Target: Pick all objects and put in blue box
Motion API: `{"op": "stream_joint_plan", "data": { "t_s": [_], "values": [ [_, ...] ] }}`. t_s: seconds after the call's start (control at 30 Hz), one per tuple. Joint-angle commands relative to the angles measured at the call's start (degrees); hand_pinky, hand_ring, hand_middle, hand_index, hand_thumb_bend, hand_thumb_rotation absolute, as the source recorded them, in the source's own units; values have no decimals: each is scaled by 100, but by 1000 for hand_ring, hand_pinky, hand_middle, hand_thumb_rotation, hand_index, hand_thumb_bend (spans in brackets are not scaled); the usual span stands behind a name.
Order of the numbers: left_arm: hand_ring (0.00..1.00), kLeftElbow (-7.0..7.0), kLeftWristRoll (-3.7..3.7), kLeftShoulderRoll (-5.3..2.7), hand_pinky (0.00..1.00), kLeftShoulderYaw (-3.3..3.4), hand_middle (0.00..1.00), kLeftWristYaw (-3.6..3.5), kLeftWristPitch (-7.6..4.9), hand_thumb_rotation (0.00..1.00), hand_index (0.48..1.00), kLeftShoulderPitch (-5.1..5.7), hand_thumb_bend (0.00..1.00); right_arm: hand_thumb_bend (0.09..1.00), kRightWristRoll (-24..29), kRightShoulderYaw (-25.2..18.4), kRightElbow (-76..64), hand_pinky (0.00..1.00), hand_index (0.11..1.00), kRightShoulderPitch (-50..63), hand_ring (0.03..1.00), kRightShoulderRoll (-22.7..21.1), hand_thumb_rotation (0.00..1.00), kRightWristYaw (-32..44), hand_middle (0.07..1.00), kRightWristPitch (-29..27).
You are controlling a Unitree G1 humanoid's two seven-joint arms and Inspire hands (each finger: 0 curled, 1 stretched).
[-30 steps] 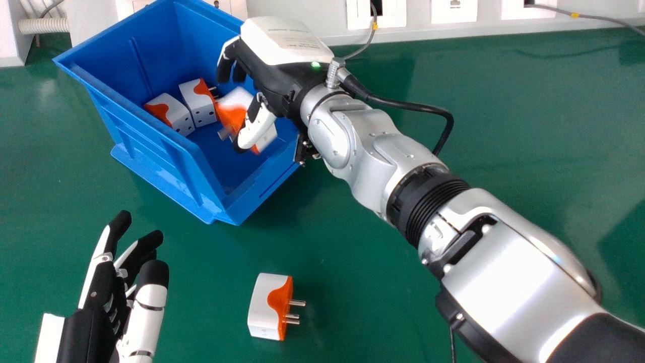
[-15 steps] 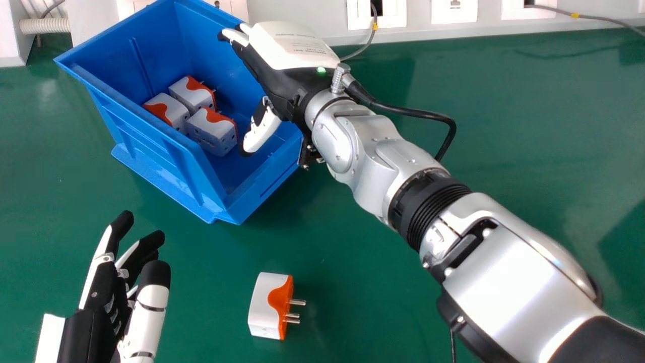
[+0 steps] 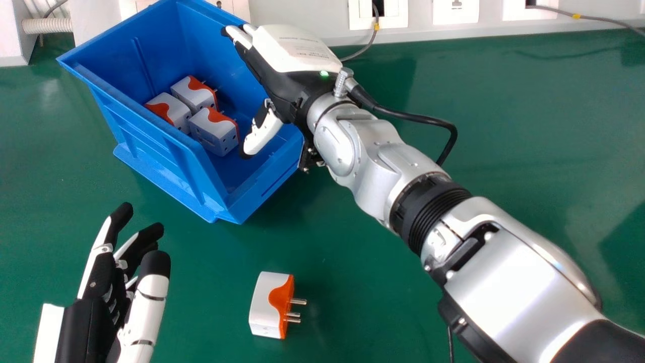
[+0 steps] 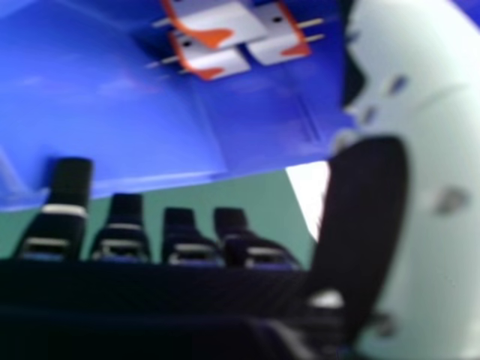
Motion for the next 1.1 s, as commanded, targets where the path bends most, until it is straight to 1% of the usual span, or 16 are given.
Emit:
{"op": "stream_joint_plan", "data": {
  "t_s": [0.0, 0.1, 0.17, 0.3, 0.4, 0.53, 0.6, 0.7, 0.73, 0.83, 0.9, 1.07],
  "values": [
    [858, -76, 47, 33, 783, 58, 849, 43, 58, 800, 924, -35, 508, 686, 128, -126, -182, 807, 932, -8, 948, -153, 43, -120, 985, -47],
    [853, -44, 23, 57, 778, 110, 846, 51, 150, 796, 919, -138, 505, 684, 172, -195, -241, 805, 929, 9, 946, -216, 35, -122, 985, -75],
    [851, -28, 17, 58, 775, 139, 845, 54, 205, 794, 917, -199, 502, 682, 227, -249, -288, 804, 929, 37, 945, -273, 32, -125, 986, -89],
    [851, 12, 39, 51, 774, 165, 844, 64, 320, 791, 916, -340, 501, 679, 366, -380, -577, 804, 929, 193, 944, -406, 27, -125, 986, -107],
    [852, 78, 46, 68, 775, 194, 845, 72, 398, 791, 916, -479, 506, 677, 443, -468, -1059, 806, 932, 444, 942, -529, 38, -105, 987, -125],
    [854, 116, 43, 84, 778, 233, 845, 65, 489, 790, 917, -598, 508, 675, 533, -574, -2178, 807, 938, 1057, 944, -754, 64, 7, 991, -64],
    [855, 123, 35, 97, 780, 255, 846, 57, 528, 790, 918, -637, 508, 673, 512, -629, -3320, 810, 942, 1714, 945, -1009, 76, 171, 993, 35],
    [856, 174, -5, 126, 782, 312, 846, 38, 541, 790, 919, -707, 508, 670, 503, -745, -4985, 814, 949, 2726, 945, -1384, 84, 410, 994, 81],
    [857, 192, -17, 135, 783, 331, 847, 31, 545, 791, 920, -732, 507, 667, 502, -768, -5307, 817, 954, 2919, 946, -1444, 91, 463, 996, 107],
    [858, 227, -6, 148, 785, 353, 848, 29, 547, 791, 921, -797, 504, 667, 496, -900, -6655, 821, 959, 3805, 948, -1731, 93, 624, 997, 67],
    [860, 258, -3, 161, 788, 368, 849, 27, 534, 792, 923, -829, 500, 674, 482, -969, -7269, 831, 962, 4230, 954, -1845, 83, 696, 998, 74],
    [862, 365, -30, 203, 793, 424, 850, 17, 464, 795, 925, -886, 488, 687, 334, -1125, -8678, 840, 962, 5430, 960, -2078, 80, 750, 996, 149]
  ]
}}
